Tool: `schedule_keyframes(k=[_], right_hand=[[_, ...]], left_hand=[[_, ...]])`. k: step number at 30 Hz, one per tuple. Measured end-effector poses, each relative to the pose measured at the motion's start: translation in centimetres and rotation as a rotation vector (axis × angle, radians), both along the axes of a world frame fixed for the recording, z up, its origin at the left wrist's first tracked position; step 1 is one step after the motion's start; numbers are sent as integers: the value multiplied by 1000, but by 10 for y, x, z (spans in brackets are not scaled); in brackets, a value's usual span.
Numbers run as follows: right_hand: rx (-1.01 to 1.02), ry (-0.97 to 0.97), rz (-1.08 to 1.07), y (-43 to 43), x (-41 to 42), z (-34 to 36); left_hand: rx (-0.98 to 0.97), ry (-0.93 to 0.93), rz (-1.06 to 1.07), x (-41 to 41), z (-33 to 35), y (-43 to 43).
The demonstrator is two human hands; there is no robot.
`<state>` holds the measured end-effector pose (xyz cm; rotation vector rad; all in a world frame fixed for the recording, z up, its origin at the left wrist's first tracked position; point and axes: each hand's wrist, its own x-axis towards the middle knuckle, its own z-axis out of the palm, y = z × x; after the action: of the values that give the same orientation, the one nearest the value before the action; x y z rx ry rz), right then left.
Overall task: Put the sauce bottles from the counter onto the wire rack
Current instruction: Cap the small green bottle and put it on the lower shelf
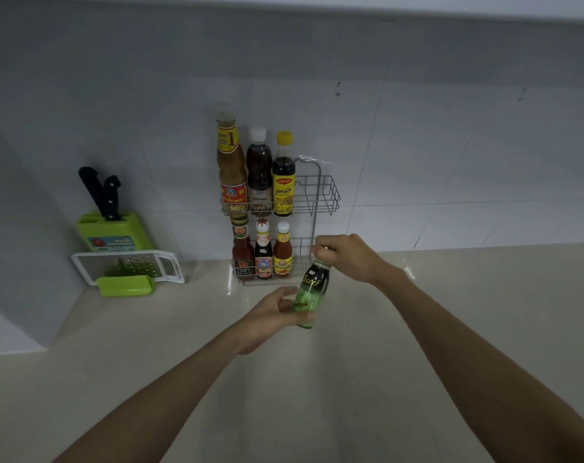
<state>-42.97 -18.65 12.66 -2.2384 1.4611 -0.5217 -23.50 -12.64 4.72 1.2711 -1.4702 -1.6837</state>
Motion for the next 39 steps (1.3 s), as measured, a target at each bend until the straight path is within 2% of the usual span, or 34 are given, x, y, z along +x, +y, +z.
schedule_keyframes(k=[2,4,7,10,13,15,18,23,30,39], right_hand=[[67,-120,-26,1,0,-2],[194,-290,-78,8,6,-17],[311,-441,-140,16,8,-49],[352,-527,-231,5,3,-71],[294,-557,-340,-17,-2,-84],[196,-565,-388,-35,-3,-90],[89,-586,-348,-59,4,-95],[29,-551,-317,-91,20,-116],[113,-339,-263,-118,32,-132],[244,-188,-282,-126,38,-143]], left_hand=[[0,23,3,-2,-9,4],[-25,13,145,-11,-16,5],[-70,-37,320,-22,-26,1],[-37,-113,237,-23,-33,-13],[11,-193,114,-15,-35,-34],[-14,-215,149,-7,-35,-52],[-42,-207,201,1,-32,-84],[-68,-209,229,2,-38,-112],[-99,-205,229,1,-53,-126],[-42,-181,210,7,-67,-129]])
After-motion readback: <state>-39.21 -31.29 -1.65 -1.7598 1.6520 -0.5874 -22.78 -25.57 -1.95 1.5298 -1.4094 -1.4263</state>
